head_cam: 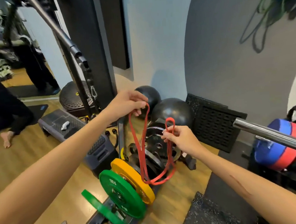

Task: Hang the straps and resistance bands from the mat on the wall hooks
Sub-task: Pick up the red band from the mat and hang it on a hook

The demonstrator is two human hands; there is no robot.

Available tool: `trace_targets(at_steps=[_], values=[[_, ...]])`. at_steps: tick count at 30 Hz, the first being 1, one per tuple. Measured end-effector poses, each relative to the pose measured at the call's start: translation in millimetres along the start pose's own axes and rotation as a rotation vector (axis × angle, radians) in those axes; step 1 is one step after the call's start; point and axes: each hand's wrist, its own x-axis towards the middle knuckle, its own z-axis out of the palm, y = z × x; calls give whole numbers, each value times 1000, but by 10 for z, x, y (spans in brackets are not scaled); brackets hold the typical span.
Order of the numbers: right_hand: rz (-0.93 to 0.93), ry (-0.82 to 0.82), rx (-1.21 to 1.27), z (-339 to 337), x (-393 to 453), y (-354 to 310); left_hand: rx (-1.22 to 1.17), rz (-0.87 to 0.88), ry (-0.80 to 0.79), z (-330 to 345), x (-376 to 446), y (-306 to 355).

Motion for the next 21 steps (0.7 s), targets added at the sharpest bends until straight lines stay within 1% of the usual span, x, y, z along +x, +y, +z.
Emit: trace_targets(at_steps=[3,7,9,11,13,16,18,21], values=[[7,67,26,-183,150,78,57,38,21,175,419,22],[-4,143,-127,-498,383,157,94,48,7,304,1017,-48],[-4,179,-156,-661,501,184,91,67,-1,348,1342,-117],[13,236,-138,-807,664,206,151,141,-7,383,1642,-155],[46,287,-107,-923,846,189,263,242,-27,413,1866,-163],[19,352,-100,-1059,1107,65,322,357,-125,497,2174,-132],[7,360,-138,-1100,1243,-7,327,423,-178,570,2344,-110],[22,328,-156,-1115,1429,-38,306,516,-222,726,2513,-22]])
